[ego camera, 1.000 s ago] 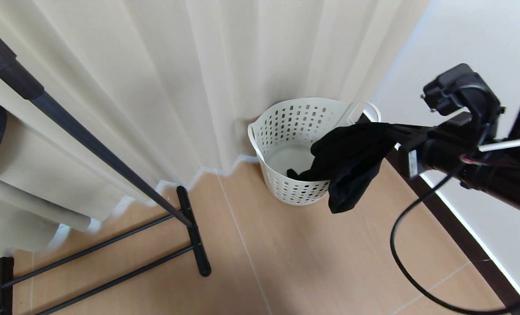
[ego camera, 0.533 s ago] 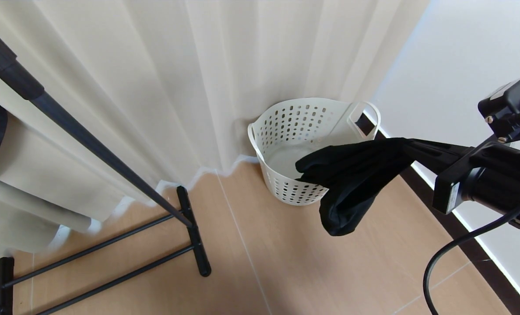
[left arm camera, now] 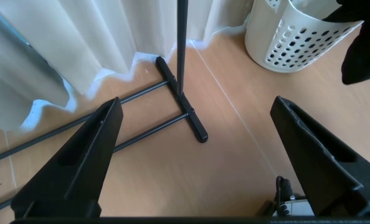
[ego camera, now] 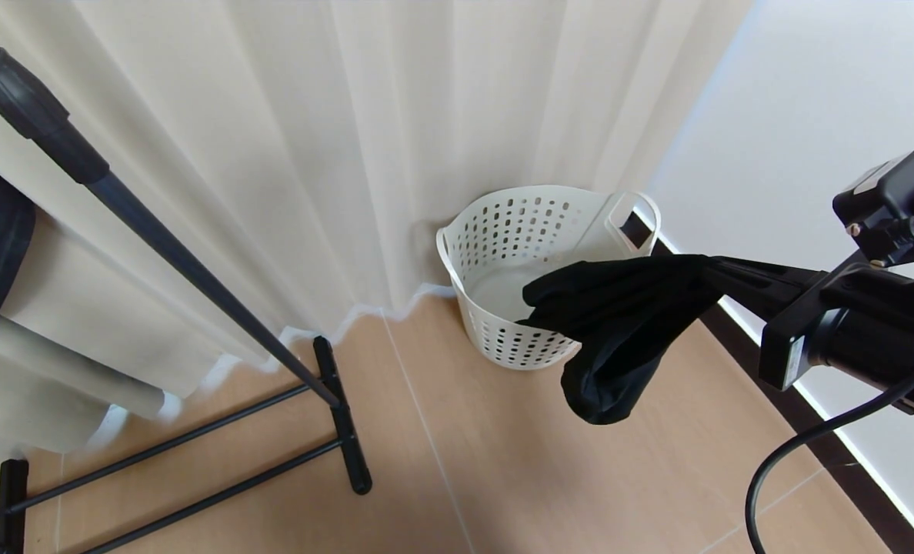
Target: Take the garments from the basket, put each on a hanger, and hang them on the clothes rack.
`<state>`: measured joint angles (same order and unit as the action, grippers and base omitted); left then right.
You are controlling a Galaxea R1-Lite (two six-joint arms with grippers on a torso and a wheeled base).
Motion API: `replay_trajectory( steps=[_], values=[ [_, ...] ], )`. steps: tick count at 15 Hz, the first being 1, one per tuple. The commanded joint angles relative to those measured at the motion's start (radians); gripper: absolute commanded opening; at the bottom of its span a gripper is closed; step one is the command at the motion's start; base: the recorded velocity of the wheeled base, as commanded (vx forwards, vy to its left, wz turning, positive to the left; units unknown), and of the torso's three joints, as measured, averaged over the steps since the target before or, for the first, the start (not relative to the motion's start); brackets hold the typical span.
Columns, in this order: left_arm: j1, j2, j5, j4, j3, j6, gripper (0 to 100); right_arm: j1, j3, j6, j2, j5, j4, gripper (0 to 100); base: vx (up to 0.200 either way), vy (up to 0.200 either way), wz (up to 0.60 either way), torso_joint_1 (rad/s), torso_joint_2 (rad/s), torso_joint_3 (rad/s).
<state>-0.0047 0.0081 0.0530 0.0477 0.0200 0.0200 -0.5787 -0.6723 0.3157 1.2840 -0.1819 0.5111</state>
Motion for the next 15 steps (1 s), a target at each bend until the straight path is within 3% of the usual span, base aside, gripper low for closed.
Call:
replay_trajectory(
  steps=[1,13,15],
  values=[
    [0.0,0.0,-0.001,0.0,0.0,-0.002,100,0.0,0.0,0.0,0.008,0.001,0.001,0,0.0,0.0,0.0,0.002,0.01,0.188],
    [0.0,0.0,-0.001,0.0,0.0,-0.002,100,0.033,-0.006,-0.001,0.061,0.002,0.007,0,0.0,0.0,0.0,0.002,0.0,0.205],
    [0.0,0.0,-0.001,0.0,0.0,-0.002,100,0.034,-0.01,-0.001,0.064,0.002,0.007,0,0.0,0.0,0.0,0.014,-0.19,0.01]
  ],
)
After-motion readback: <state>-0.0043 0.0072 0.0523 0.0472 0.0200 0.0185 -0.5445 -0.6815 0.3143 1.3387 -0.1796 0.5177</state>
